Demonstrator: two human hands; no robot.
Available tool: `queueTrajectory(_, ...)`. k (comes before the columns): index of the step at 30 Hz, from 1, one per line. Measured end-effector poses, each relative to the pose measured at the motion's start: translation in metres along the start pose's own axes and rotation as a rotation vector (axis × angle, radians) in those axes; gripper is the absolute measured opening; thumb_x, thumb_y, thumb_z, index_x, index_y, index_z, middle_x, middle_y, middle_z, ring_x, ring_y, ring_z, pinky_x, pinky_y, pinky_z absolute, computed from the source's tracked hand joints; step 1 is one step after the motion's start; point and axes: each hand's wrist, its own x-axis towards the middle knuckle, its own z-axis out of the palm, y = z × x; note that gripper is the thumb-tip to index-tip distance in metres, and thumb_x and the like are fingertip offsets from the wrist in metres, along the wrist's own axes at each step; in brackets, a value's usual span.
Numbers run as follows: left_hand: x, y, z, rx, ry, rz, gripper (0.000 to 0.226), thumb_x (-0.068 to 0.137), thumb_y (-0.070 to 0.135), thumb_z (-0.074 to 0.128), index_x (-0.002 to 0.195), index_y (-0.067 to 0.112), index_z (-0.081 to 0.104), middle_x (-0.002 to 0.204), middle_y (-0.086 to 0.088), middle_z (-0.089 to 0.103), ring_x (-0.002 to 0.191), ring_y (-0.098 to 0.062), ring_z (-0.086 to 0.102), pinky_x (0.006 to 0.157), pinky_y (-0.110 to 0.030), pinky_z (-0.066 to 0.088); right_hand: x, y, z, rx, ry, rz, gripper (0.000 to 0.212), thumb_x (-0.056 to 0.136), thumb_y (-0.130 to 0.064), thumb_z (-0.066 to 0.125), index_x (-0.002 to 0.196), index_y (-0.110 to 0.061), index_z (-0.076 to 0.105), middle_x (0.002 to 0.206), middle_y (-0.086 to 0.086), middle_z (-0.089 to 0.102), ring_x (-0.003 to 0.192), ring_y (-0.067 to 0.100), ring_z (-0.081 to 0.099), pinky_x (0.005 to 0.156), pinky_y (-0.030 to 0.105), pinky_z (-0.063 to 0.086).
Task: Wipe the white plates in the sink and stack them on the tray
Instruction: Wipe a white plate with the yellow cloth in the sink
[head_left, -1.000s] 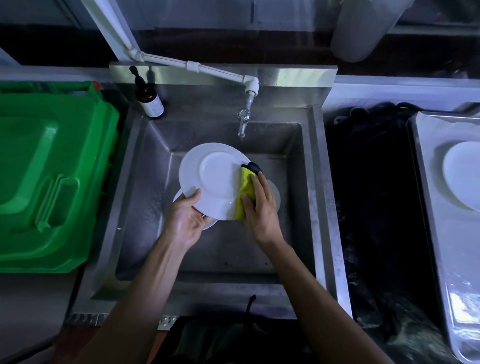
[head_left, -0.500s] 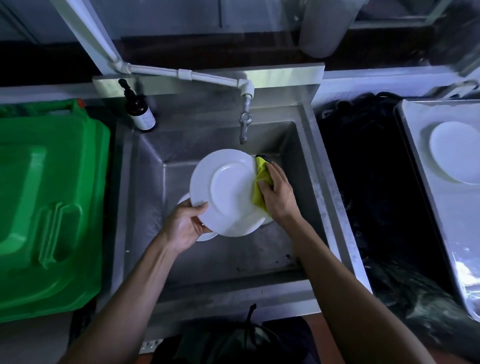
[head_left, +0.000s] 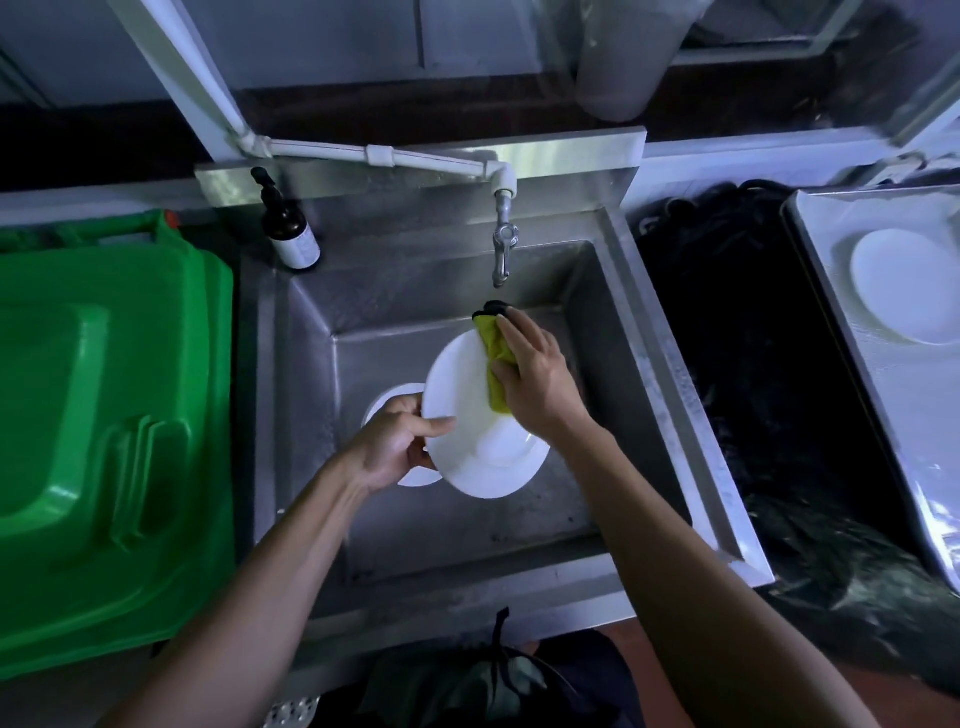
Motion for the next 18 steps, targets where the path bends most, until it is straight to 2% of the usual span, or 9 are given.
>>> queueTrajectory(5,0.000,0.000,0.000,0.001,0.030,0.008,0.032,0.076,0.012,0.073,0.108,0.008,0.074,0.108,-0.015,0.074,0.096,-0.032,0.069,0.075,-0.045,0.058,-0.010,-0.014,0.012,-0.008,0.023,-0.169,0.055,0.090,-0.006,0.059,0.144,-0.009,0.051,0.157,0.010,0.040,0.131,0.040,0.043,0.108,0.050,0.040)
queueTrajectory(11,0.004,0.000,0.010,0.008,0.071,0.068,0.024,0.075,0.010,0.073,0.099,0.011,0.078,0.106,-0.017,0.075,0.095,-0.033,0.072,0.078,-0.048,0.058,-0.021,-0.015,0.018,0.008,0.093,-0.260,0.049,0.091,0.002,0.056,0.138,-0.007,0.058,0.154,0.012,0.045,0.128,0.041,0.048,0.107,0.045,0.041)
queueTrajectory(15,0.013,0.001,0.027,0.034,0.116,0.090,0.019,0.084,0.004,0.072,0.101,0.012,0.077,0.102,-0.013,0.077,0.091,-0.033,0.073,0.067,-0.041,0.060,-0.029,-0.006,0.010,0.030,0.173,-0.235,0.047,0.088,0.004,0.056,0.132,-0.009,0.064,0.150,0.011,0.050,0.117,0.041,0.053,0.095,0.045,0.050)
queueTrajectory(18,0.022,0.005,0.045,0.086,0.145,0.117,0.016,0.095,0.008,0.065,0.103,0.017,0.075,0.099,-0.007,0.078,0.087,-0.026,0.074,0.061,-0.038,0.058,-0.035,0.009,0.000,0.020,0.196,-0.236,0.043,0.091,-0.007,0.045,0.128,-0.009,0.067,0.145,0.011,0.055,0.109,0.041,0.056,0.086,0.050,0.054)
